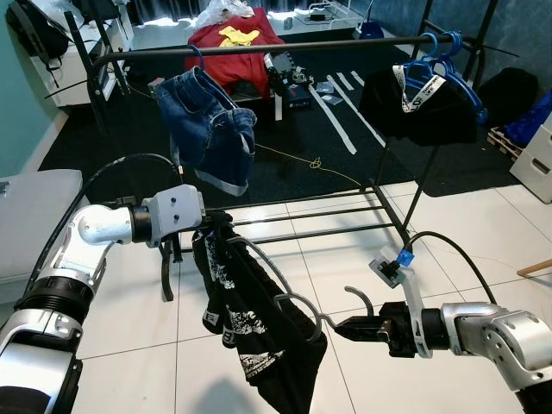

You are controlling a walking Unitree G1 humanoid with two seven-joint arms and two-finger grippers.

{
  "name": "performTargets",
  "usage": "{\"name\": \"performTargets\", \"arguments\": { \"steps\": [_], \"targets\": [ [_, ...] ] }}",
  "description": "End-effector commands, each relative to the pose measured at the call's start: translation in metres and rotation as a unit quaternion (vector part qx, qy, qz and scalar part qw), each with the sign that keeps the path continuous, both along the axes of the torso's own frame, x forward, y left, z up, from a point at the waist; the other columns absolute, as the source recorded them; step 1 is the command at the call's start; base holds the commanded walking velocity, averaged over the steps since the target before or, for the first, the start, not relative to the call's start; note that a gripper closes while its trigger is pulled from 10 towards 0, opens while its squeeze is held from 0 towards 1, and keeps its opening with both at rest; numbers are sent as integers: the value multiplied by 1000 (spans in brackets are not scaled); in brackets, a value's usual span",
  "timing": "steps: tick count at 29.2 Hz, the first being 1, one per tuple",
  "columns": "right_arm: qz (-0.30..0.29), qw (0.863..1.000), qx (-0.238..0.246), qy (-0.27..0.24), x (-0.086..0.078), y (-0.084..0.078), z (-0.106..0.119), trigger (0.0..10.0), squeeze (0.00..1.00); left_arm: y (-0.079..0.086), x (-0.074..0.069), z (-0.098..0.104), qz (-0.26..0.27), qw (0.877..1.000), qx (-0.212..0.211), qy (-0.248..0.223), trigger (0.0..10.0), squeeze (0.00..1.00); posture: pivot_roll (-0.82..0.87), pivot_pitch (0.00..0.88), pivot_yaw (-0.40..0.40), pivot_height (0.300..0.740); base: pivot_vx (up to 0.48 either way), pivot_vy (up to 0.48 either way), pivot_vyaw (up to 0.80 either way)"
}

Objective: Hang hanger

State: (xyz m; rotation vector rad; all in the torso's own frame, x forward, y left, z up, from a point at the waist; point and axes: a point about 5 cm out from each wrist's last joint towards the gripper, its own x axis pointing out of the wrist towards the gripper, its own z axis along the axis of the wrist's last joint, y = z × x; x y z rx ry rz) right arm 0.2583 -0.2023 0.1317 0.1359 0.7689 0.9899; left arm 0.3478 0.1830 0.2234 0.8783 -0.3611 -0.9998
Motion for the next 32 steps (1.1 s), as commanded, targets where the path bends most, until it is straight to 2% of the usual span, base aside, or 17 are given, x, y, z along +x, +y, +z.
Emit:
{"name": "performTargets", "arguments": {
  "steps": [1, 2, 3, 4, 5, 13, 17, 19, 21, 24, 25, 26, 27, 30, 32],
  "targets": [
    [13, 1000, -4, 12, -4, 7, -6, 0, 0, -3, -2, 16, -17, 999, -2, -32, 0, 0, 17, 107, 75, 740, 0, 0, 0],
    [17, 1000, -3, 17, -6, 8, -8, 0, 0, -11, -3, 18, -35, 999, -4, -37, 0, 0, 16, 103, 75, 740, 0, 0, 0],
    [17, 1000, -3, 17, -6, 8, -8, 0, 0, -11, -3, 18, -35, 999, -4, -37, 0, 0, 16, 103, 75, 740, 0, 0, 0],
    [27, 999, -7, 25, -8, 12, -11, 0, 0, -30, -9, 23, -76, 996, -13, -41, 0, 0, 15, 100, 74, 740, 0, 0, 0],
    [29, 999, -8, 28, -8, 13, -13, 0, 0, -36, -11, 25, -88, 995, -17, -43, 0, 0, 15, 100, 74, 740, 0, 0, 0],
    [-7, 1000, -19, 2, 1, 14, -17, 0, 0, -56, -17, 25, -129, 991, -26, -35, 0, 0, 16, 98, 74, 740, 0, 0, 0],
    [-30, 999, -9, -28, 13, 23, -15, 0, 0, -60, -20, 8, -132, 991, -11, -1, 0, 0, 21, 99, 74, 740, 0, 0, 0],
    [-30, 999, -9, -28, 13, 23, -15, 0, 0, -60, -20, 8, -132, 991, -11, -1, 0, 0, 21, 99, 74, 740, 0, 0, 0],
    [-30, 999, -7, -29, 13, 27, -16, 0, 0, -50, -16, -8, -96, 995, 5, 20, 0, 0, 18, 105, 74, 740, 0, 0, 0],
    [-28, 999, -8, -25, 12, 27, -17, 0, 0, -45, -15, -10, -81, 996, 9, 22, 0, 0, 18, 105, 74, 740, 0, 0, 0],
    [-27, 999, -12, -15, 8, 25, -20, 0, 0, -36, -11, -10, -54, 998, 12, 19, 0, 0, 18, 109, 73, 740, 0, 0, 0],
    [-27, 999, -12, -15, 8, 25, -20, 0, 0, -36, -11, -10, -54, 998, 12, 19, 0, 0, 18, 109, 73, 740, 0, 0, 0],
    [-26, 999, -18, -1, 2, 20, -25, 0, 0, -25, -5, -5, -22, 1000, 11, 10, 0, 0, 19, 111, 70, 740, 0, 0, 0],
    [-27, 999, -23, 8, -2, 18, -29, 0, 0, -18, -2, -2, -1, 1000, 9, 5, 0, 0, 18, 112, 71, 740, 0, 0, 0],
    [-25, 999, -29, 34, -12, 13, -39, 0, 0, -6, 5, 7, 41, 999, 4, -10, 0, 0, 17, 115, 71, 740, 0, 0, 0]
  ]
}}
